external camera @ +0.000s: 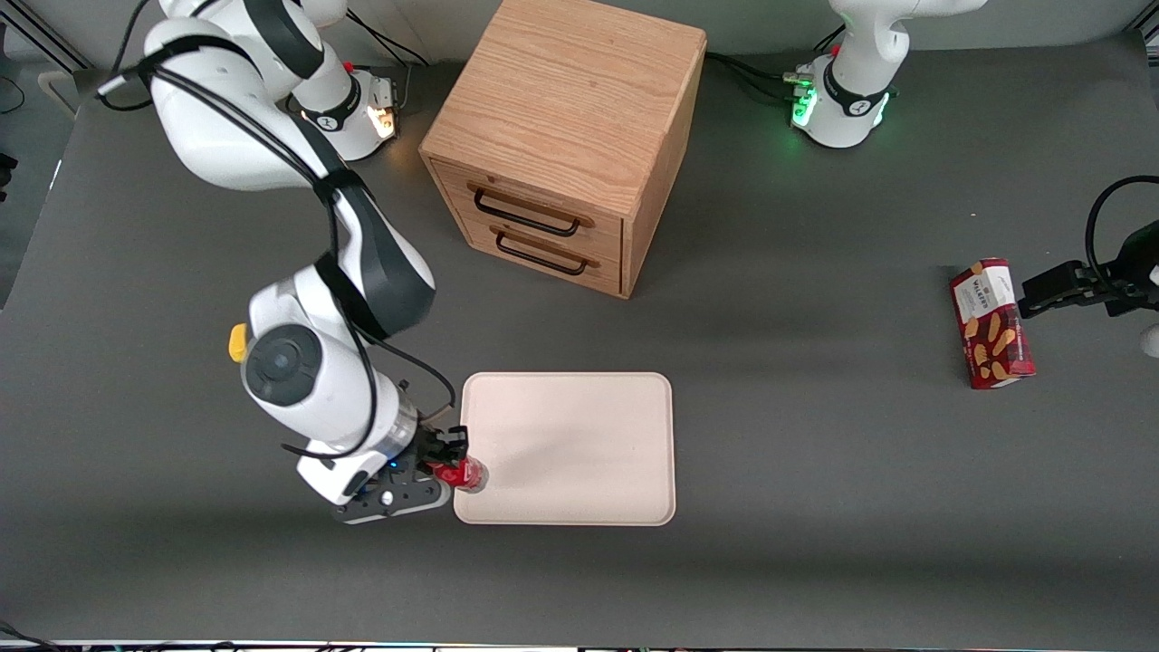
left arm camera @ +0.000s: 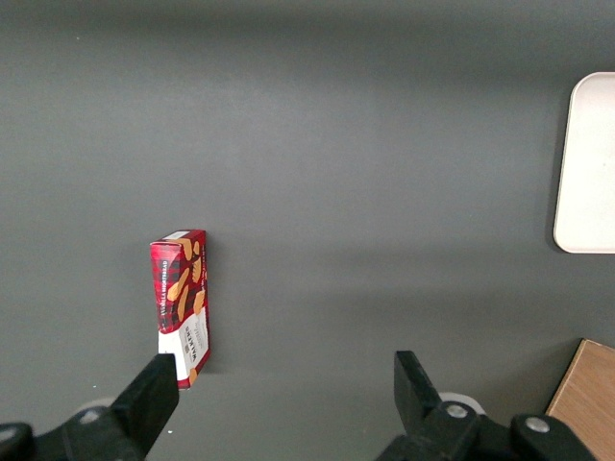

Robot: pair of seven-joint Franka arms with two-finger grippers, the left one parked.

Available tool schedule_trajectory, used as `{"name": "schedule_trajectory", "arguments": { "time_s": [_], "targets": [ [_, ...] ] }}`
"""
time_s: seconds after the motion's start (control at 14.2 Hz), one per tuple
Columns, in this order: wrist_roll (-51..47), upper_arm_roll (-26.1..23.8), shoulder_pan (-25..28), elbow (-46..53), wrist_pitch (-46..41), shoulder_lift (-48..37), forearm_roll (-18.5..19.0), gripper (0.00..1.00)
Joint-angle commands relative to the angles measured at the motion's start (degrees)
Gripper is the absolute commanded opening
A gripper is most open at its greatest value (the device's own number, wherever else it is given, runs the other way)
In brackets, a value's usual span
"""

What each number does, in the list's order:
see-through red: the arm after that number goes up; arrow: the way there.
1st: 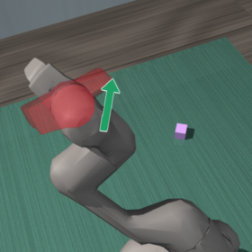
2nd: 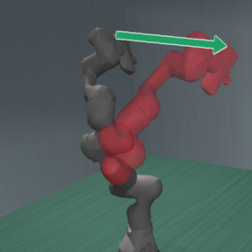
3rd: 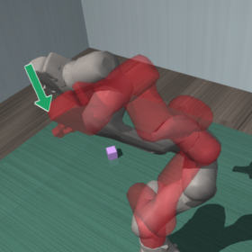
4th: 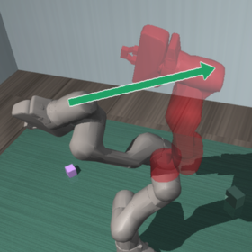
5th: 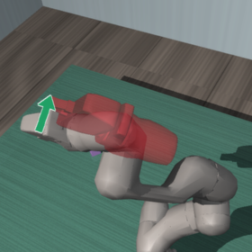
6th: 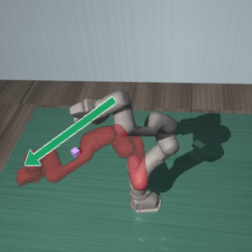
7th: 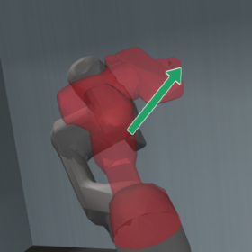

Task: Place coke bottle on tray
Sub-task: 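Lift the bottle and carry it over the white tray, then lower the bottle onto the tray and open the right gripper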

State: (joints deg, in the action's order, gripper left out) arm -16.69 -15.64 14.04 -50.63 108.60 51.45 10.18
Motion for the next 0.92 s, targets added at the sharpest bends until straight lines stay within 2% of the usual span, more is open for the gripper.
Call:
{"name": "schedule_trajectory", "arguments": {
  "time_s": [0.0,0.85],
  "targets": [
    [-4.03,-0.8,0.11,0.28,1.78,1.37,1.51,0.0],
    [-5.54,-0.62,-0.42,-4.92,7.5,1.73,1.51,0.0]
  ]
}}
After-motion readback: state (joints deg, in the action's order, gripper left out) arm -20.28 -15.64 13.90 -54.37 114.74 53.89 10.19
